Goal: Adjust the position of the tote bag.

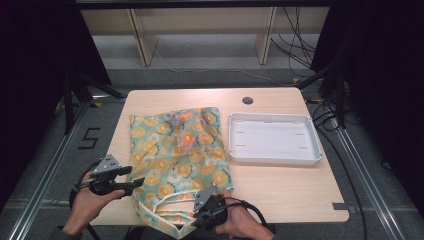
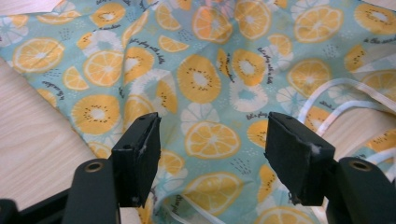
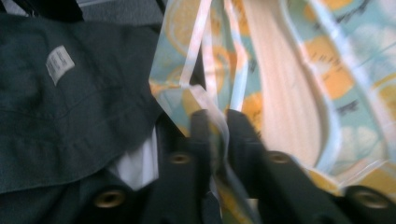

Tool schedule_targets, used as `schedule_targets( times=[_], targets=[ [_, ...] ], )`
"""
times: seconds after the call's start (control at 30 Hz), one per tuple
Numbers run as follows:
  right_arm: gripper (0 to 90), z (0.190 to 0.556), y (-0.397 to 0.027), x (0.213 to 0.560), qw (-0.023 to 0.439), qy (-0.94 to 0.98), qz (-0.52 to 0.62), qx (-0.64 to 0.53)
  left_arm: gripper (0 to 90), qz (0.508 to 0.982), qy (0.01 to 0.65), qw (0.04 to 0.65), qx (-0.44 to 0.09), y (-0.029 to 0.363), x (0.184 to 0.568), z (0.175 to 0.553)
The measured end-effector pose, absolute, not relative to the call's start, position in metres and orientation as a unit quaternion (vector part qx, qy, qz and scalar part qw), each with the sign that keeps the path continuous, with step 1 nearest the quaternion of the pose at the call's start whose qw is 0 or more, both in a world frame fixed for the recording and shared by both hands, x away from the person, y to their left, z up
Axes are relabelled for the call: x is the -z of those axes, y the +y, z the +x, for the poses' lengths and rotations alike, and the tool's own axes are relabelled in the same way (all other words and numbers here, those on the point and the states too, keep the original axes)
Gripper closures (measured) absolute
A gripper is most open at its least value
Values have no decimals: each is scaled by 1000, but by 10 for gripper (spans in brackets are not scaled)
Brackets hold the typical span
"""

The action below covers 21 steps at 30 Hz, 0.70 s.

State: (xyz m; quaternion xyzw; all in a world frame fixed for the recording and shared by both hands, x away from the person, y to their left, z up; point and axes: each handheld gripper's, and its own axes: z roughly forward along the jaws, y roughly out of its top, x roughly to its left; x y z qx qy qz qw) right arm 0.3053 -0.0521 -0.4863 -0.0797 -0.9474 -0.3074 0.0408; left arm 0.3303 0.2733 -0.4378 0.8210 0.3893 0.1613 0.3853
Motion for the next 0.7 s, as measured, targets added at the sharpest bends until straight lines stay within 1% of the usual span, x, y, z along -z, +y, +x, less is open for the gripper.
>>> schedule_targets(
  times=[0.03,0.1,0.13,0.17,0.2,0.3,0.33,0.37,0.4,0.5,0.53,0.67,0.7],
  targets=[
    [857,305,-53,484,37,-946,-82,311,348,823,385,385,-164,273,437,329],
    [900,305,-55,476,29,-942,-79,324,344,826,378,386,-161,272,435,326],
    [900,305,-55,476,29,-942,-79,324,344,826,378,386,-161,272,435,326],
    [900,305,-56,466,33,-930,-80,358,344,824,380,389,-157,270,435,323],
    [900,305,-57,462,29,-925,-83,369,344,821,380,396,-158,267,435,320],
    [900,307,-62,445,11,-910,-88,406,344,832,355,400,-151,264,429,309],
    [900,309,-64,440,8,-904,-84,420,341,824,357,414,-148,262,428,306],
    [900,312,-65,437,-1,-898,-89,431,333,828,346,417,-143,262,426,302],
    [900,314,-68,432,-6,-896,-99,432,324,820,349,433,-132,258,427,299],
    [900,327,-72,427,-21,-884,-125,450,301,834,316,435,-127,255,427,290],
    [900,332,-73,426,-23,-881,-132,454,289,831,321,439,-118,253,429,286],
    [900,345,-75,420,-38,-872,-155,463,253,852,305,410,-112,247,442,280],
    [900,348,-75,419,-42,-870,-159,465,243,863,292,397,-110,246,446,280]
  ],
)
